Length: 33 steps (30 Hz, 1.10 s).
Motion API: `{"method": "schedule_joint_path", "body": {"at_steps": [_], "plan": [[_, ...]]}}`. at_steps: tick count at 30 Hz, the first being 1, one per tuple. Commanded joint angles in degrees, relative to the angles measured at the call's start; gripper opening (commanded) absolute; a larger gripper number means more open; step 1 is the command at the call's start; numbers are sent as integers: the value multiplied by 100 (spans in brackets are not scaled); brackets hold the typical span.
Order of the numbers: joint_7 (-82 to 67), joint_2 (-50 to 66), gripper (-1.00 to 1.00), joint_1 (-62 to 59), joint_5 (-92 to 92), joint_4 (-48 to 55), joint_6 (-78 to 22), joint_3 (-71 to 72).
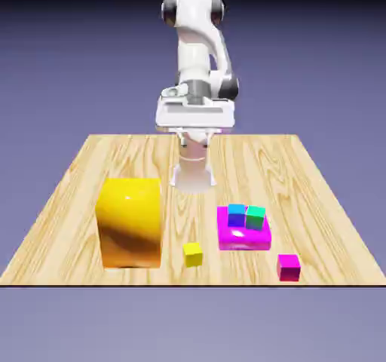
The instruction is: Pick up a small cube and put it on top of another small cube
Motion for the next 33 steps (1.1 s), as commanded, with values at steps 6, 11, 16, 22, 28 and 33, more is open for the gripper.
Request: {"method": "schedule_joint_path", "body": {"at_steps": [6, 11, 16, 22, 28, 33], "plan": [[-65, 1246, 0, -6, -165, 959, -1312, 58], [-119, 2284, 0, -12, -303, 1758, -2405, 107], [-173, 3323, 0, -17, -440, 2557, -3498, 156], [-237, 4569, 0, -23, -605, 3516, -4809, 214], [-302, 5814, 0, -30, -770, 4474, -6121, 272], [-275, 6376, 0, -51, -872, 4456, -5986, 254]]}}
